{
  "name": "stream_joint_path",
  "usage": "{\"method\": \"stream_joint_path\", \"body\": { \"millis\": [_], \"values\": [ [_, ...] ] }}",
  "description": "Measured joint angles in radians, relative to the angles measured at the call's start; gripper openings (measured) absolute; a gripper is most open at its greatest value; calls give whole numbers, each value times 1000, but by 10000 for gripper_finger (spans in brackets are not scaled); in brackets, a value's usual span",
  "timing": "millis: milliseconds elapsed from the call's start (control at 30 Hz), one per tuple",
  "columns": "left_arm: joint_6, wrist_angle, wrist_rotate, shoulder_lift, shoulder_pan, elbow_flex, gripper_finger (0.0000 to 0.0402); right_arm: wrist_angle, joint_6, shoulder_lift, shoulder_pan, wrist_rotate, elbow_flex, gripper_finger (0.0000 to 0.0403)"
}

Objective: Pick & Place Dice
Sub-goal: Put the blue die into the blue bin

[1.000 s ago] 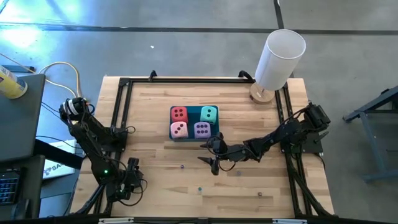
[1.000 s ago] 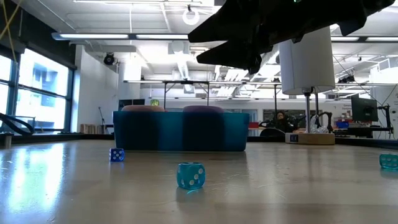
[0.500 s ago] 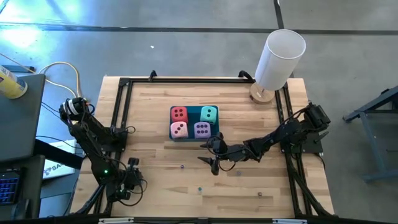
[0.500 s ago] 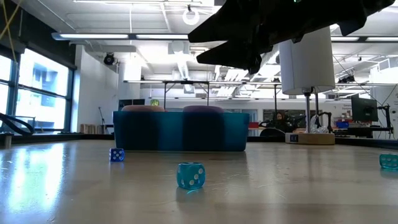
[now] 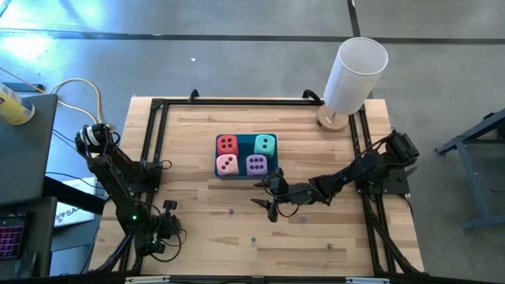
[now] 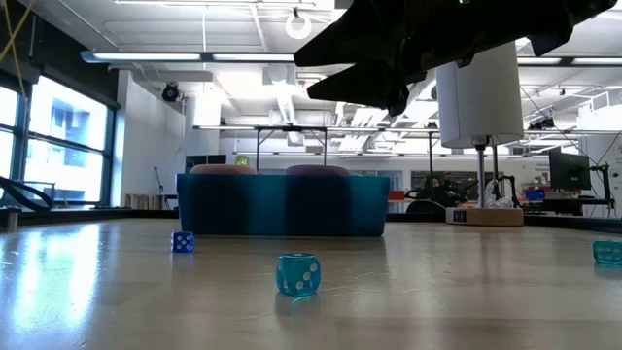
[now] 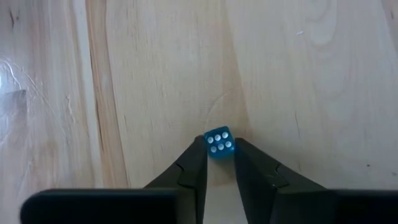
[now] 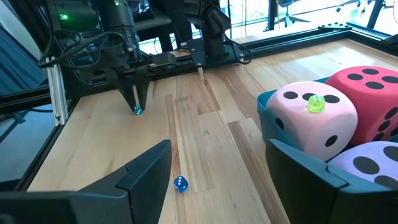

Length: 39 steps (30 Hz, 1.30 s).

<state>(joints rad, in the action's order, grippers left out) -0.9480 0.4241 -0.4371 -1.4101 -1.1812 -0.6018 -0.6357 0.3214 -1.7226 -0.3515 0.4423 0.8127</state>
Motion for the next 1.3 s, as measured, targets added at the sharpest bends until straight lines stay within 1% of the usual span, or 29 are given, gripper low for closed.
{"method": "stream_joint_path", "body": {
  "millis": [167, 500, 767, 933, 1033, 1300],
  "values": [
    [28, -3, -8, 0, 4, 0, 45, 0, 0, 0, 0, 0, 0, 252],
    [36, -3, -7, 1, 8, 0, 41, 0, 0, 0, 0, 0, 0, 252],
    [89, 32, -6, 64, 22, 0, 41, -1, 0, 0, 0, 0, 0, 252],
    [175, 40, -6, 101, 57, 0, 40, -26, 59, 0, 1, 0, 0, 252],
    [267, 40, -16, 117, 89, 0, 40, -45, 111, 0, 1, 0, 0, 252],
    [579, 39, -156, 147, 180, -50, 40, -50, 275, 0, 1, -12, 0, 252]
  ]
}}
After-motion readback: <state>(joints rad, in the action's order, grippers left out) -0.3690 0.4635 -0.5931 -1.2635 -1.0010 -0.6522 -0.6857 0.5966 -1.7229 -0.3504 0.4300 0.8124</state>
